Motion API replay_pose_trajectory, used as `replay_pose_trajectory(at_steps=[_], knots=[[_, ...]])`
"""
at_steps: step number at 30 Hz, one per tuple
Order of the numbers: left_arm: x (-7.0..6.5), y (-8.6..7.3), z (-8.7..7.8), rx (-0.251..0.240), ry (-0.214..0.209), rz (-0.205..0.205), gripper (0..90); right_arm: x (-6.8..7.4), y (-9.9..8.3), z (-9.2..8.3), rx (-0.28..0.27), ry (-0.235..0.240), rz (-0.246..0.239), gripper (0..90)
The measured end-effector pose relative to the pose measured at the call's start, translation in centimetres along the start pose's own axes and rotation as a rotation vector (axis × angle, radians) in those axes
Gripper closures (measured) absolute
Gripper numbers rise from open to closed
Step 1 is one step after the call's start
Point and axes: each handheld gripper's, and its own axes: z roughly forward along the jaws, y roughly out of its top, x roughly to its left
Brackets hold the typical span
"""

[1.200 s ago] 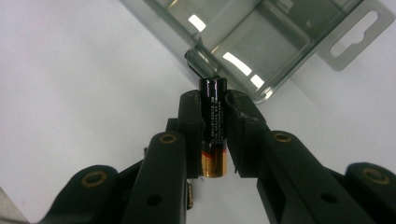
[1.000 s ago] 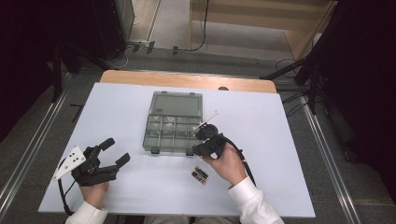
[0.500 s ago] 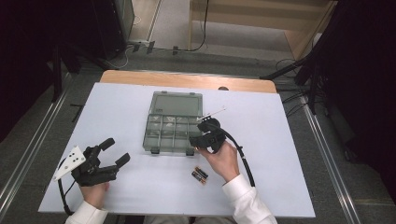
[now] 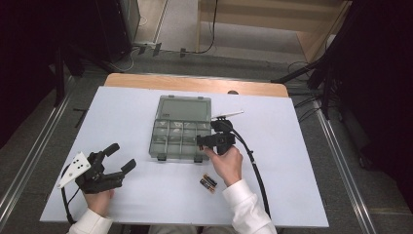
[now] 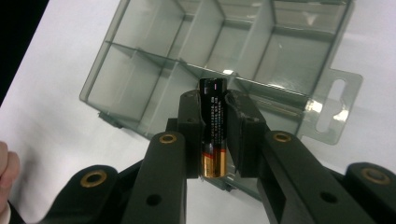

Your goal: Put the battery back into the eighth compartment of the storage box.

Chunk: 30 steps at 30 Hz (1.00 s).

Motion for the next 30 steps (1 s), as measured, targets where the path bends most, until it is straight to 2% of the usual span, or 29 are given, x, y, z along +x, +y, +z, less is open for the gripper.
replay_pose_trajectory(at_steps=[2, 3, 4, 7, 8, 9, 11, 13, 14, 15, 16, 18, 21, 23, 27, 29, 30], knots=[[0.1, 0.0, 0.0, -0.002, -0.002, -0.003, 13.2, -0.2, 0.0, 0.1, -0.003, -0.014, 0.019, 78.3], [0.1, 0.0, 0.0, -0.003, -0.005, -0.005, 13.2, -0.2, 0.0, 0.1, -0.003, -0.014, 0.019, 78.3], [0.1, 0.0, 0.1, -0.004, -0.007, -0.008, 13.2, -0.5, -0.1, 0.1, -0.012, 0.002, 0.046, 78.3], [-0.1, -0.1, 0.1, 0.001, -0.018, -0.004, 13.2, -0.7, -0.1, 0.3, -0.010, -0.007, 0.063, 77.3], [-0.1, -0.1, 0.1, 0.011, -0.018, 0.008, 13.2, -0.8, -0.1, 0.3, -0.011, -0.004, 0.065, 72.7], [-0.1, -0.1, 0.1, 0.015, -0.014, 0.010, 13.2, -0.9, 0.0, 0.2, 0.001, 0.013, 0.071, 60.3], [-0.2, -0.2, 0.1, 0.020, -0.018, 0.019, 13.2, -1.1, 0.0, 0.1, 0.017, 0.044, 0.072, 43.3], [-0.3, -0.3, 0.1, 0.028, -0.021, 0.033, 13.2, -0.8, -0.2, -0.2, 0.026, 0.023, 0.034, 28.4], [-0.3, -0.3, 0.1, 0.028, -0.021, 0.033, 13.2, -0.8, -0.2, -0.2, 0.026, 0.023, 0.034, 28.4], [-0.3, -0.3, 0.2, 0.033, -0.025, 0.033, 13.2, -0.8, -0.3, -0.3, 0.031, 0.020, 0.003, 15.9], [-0.3, -0.3, 0.2, 0.036, -0.027, 0.033, 13.2, -0.6, -0.4, -0.4, 0.043, 0.005, -0.038, 7.0], [-0.3, -0.3, 0.1, 0.037, -0.027, 0.033, 13.2, -0.3, -0.8, -0.8, 0.040, -0.003, -0.095, 0.0], [-0.2, -0.3, 0.0, 0.032, -0.035, 0.030, 13.2, 0.4, -1.2, -1.5, 0.029, -0.012, -0.171, 0.0], [-0.3, -0.4, 0.2, 0.035, -0.039, 0.032, 13.2, 0.8, -1.5, -1.8, 0.031, 0.000, -0.230, 0.0], [-0.4, -0.4, 0.2, 0.037, -0.040, 0.037, 13.2, 1.6, -2.3, -2.1, 0.062, -0.052, -0.331, 0.3], [-0.5, -0.4, 0.1, 0.037, -0.039, 0.041, 13.2, 1.8, -2.7, -2.2, 0.067, -0.072, -0.364, 0.6], [-0.5, -0.4, 0.1, 0.039, -0.040, 0.043, 13.2, 1.8, -2.7, -2.2, 0.067, -0.072, -0.364, 0.6]])
